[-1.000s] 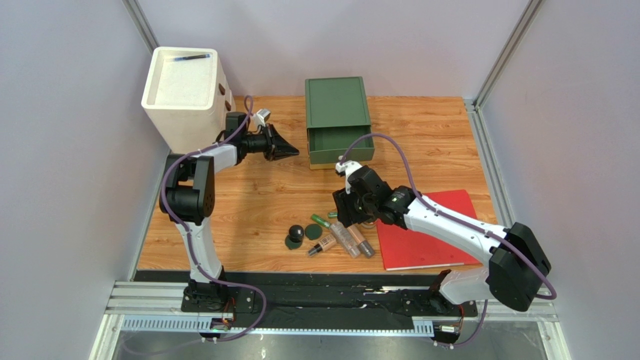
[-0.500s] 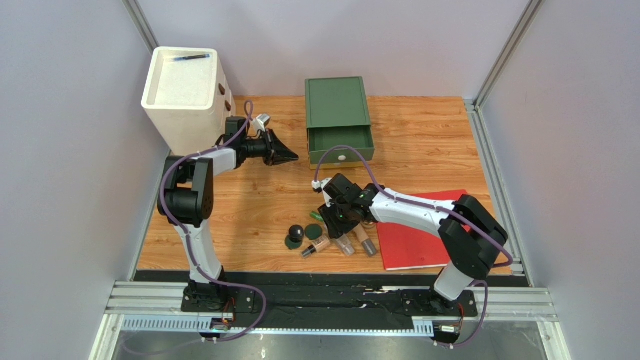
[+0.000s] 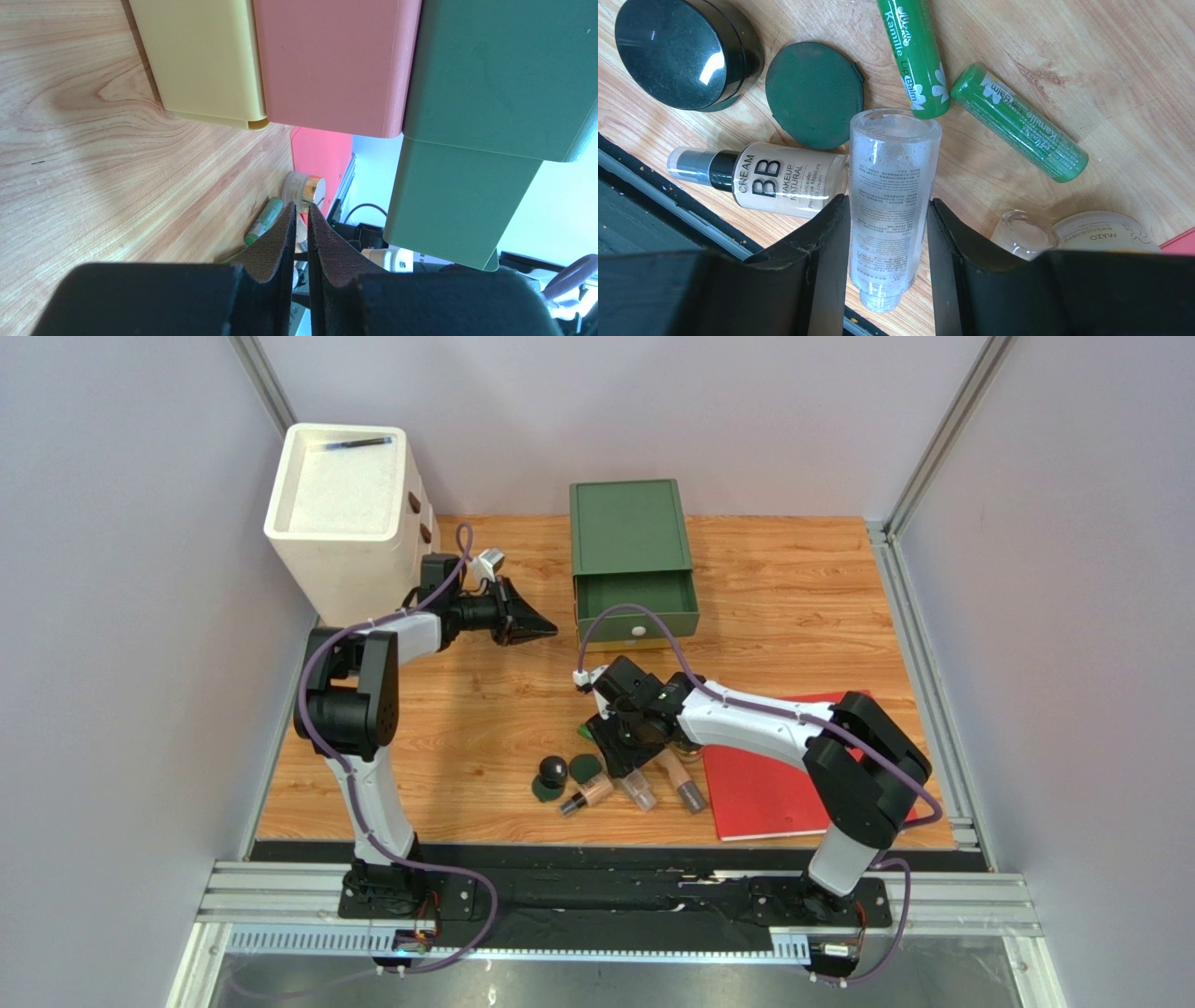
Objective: Organize the makeup
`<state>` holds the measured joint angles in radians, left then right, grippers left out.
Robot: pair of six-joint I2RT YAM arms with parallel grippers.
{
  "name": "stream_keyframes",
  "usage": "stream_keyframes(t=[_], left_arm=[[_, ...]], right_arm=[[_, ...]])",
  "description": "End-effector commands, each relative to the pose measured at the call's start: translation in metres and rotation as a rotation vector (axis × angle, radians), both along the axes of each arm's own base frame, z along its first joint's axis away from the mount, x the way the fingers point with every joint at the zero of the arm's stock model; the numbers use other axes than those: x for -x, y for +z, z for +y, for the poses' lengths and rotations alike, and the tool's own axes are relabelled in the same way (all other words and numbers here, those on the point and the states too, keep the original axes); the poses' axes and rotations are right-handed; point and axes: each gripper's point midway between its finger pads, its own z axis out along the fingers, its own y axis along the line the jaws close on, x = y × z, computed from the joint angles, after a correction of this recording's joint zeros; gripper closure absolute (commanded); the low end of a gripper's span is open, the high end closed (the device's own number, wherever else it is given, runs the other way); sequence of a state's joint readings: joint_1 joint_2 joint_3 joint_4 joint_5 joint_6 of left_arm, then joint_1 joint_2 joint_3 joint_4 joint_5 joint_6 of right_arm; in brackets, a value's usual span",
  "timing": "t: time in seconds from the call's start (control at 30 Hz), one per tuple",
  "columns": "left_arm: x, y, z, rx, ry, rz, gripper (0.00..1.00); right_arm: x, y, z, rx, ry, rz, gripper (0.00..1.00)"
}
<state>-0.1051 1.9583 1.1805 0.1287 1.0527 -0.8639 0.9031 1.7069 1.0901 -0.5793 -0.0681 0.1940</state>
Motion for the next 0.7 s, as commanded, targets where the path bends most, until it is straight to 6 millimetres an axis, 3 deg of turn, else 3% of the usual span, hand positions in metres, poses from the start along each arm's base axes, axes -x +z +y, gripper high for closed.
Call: stream_keyframes(t=[0.0,0.33,0.4,0.43,0.47,0.5,0.67], left_arm=[[-0.001,0.024,-0.002,0.002,-0.019,-0.082,0.85],[-0.001,0.025,-0.003,0.003,-0.019,-0.085,0.84],[-0.001,0.026,-0.002,0.003,-0.019,-0.086,0.85],[-0.001,0.025,-0.002,0.003,-0.019,-0.085,0.85],[-0.001,0.026,-0.003,0.004,-0.020,-0.085,0.84],[-0.001,0.026,-0.002,0.003,-0.019,-0.085,0.85],[0.000,0.025,-0.002,0.002,-0.020,-0.084,0.85]], right_arm=[[0.003,-0.028,-0.014,0.106,-0.009,0.009,0.58],[0.002,-0.038,-0.024,0.178,-0.025,0.001,0.55],[0.002,-0.038,-0.024,0.177,-0.029,0.002,0.67],[0.002,-0.036,-0.024,0.173,-0.033,-0.002,0.75],[0.002,-0.035,-0.024,0.170,-0.040,-0.004,0.94],[0.000,-0.033,-0.024,0.169,-0.049,-0.012,0.98],[-0.010,-0.004,-0.029,0.158,-0.085,-0.090,1.00]])
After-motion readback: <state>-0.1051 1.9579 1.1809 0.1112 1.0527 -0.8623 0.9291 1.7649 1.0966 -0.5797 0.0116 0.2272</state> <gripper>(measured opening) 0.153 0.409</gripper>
